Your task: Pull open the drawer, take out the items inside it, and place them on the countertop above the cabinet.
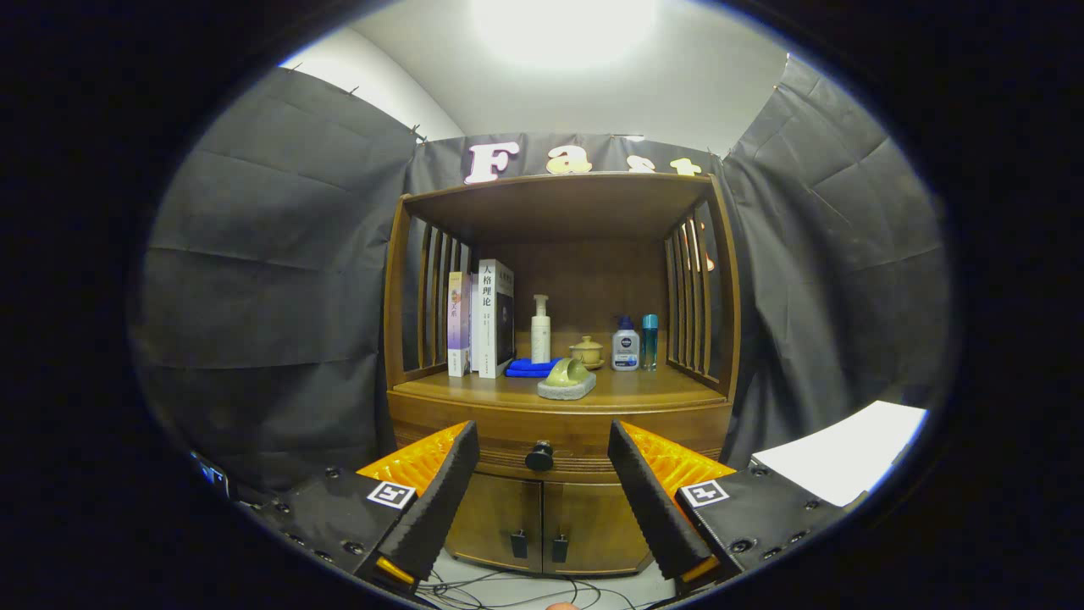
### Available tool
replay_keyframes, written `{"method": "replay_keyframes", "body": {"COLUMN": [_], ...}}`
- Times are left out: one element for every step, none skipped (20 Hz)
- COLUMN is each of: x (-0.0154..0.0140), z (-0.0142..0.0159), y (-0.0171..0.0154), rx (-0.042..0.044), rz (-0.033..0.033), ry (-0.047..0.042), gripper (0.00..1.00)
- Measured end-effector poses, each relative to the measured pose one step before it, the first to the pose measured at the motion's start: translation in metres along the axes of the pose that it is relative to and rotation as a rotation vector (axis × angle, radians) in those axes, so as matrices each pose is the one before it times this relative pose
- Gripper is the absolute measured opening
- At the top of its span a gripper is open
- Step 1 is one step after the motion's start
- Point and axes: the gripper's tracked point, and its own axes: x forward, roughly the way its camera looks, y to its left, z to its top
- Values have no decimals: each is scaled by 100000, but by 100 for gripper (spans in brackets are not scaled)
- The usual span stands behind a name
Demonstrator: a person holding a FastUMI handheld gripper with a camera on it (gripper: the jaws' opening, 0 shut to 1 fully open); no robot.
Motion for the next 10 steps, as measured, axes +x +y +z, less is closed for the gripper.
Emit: {"method": "replay_keyframes", "body": {"x": [-109,-108,-3,80,-29,179,151,135,7,12], "z": [43,70,97,56,58,-54,-51,-124,-132,-31], "y": [-63,-68,-89,-123,-33,-25,-7,5,-24,40], "rx": [444,327,210,301,510,423,382,-121,-136,-102], "rz": [-74,-10,-325,-189,-170,-210,-300,-178,-10,-5], "ry": [127,-132,-297,-113,-41,139,230,415,437,98], "gripper": [98,98,98,98,98,98,98,98,98,98]}}
